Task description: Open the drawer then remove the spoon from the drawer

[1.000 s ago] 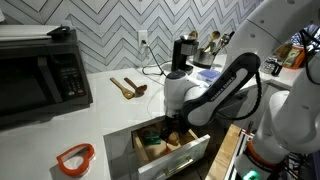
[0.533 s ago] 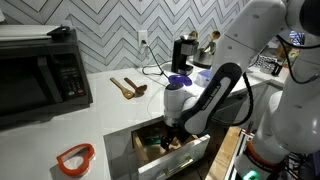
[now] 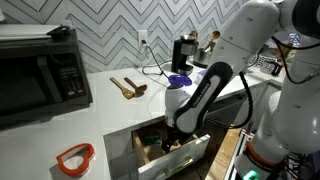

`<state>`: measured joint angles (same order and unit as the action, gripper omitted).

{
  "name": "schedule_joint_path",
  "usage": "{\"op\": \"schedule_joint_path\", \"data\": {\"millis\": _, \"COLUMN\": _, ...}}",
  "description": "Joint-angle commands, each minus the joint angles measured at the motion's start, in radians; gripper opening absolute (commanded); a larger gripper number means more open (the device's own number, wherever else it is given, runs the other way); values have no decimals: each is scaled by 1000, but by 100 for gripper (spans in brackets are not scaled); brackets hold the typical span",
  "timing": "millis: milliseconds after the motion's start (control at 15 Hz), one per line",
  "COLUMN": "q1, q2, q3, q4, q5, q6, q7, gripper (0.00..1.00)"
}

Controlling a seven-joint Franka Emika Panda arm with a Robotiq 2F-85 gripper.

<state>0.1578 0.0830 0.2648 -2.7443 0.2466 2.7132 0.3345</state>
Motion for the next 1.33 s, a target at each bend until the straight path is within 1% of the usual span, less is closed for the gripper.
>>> {"op": "schedule_joint_path", "data": {"millis": 0, "q1": 6, "q2": -29, "q3": 13, "q4": 1, "q5": 178, "q6": -121, "q7": -160, "gripper": 100}}
{"op": "schedule_joint_path", "data": {"millis": 133, "q1": 6, "q2": -48, "q3": 6, "q4": -13, "q5": 236, "q6": -185, "q7": -215, "gripper": 100}}
{"op": "schedule_joint_path", "data": {"millis": 333, "q1": 11, "q2": -57, "q3": -7, "q4": -15, "q5": 253, "q6": -274, "q7": -241, "gripper": 100}}
{"op": "schedule_joint_path", "data": {"millis": 400, "q1": 14, "q2": -60, "q3": -11, "q4": -18, "q5": 239, "q6": -274, "q7": -231, "gripper": 100}}
{"op": "schedule_joint_path", "data": {"millis": 533, "q1": 26, "q2": -67, "q3": -9, "q4": -23, "q5": 214, "q6": -228, "q7": -209, "gripper": 100}}
{"op": "schedule_joint_path", "data": {"millis": 667, "q1": 39, "q2": -74, "q3": -5, "q4": -31, "q5": 168, "q6": -197, "q7": -172, "gripper": 100}}
{"op": "schedule_joint_path", "data": {"millis": 800, "q1": 49, "q2": -49, "q3": -6, "q4": -5, "q5": 109, "q6": -180, "q7": -139, "gripper": 100}}
{"op": "schedule_joint_path", "data": {"millis": 867, "q1": 54, "q2": -53, "q3": -6, "q4": -16, "q5": 77, "q6": -166, "q7": -122, "gripper": 100}}
{"op": "schedule_joint_path", "data": {"millis": 1067, "q1": 67, "q2": -22, "q3": -11, "q4": -1, "q5": -62, "q6": -101, "q7": -44, "gripper": 100}}
{"op": "schedule_joint_path", "data": {"millis": 1267, "q1": 80, "q2": 4, "q3": -26, "q4": -3, "q5": -227, "q6": -20, "q7": 93, "gripper": 100}}
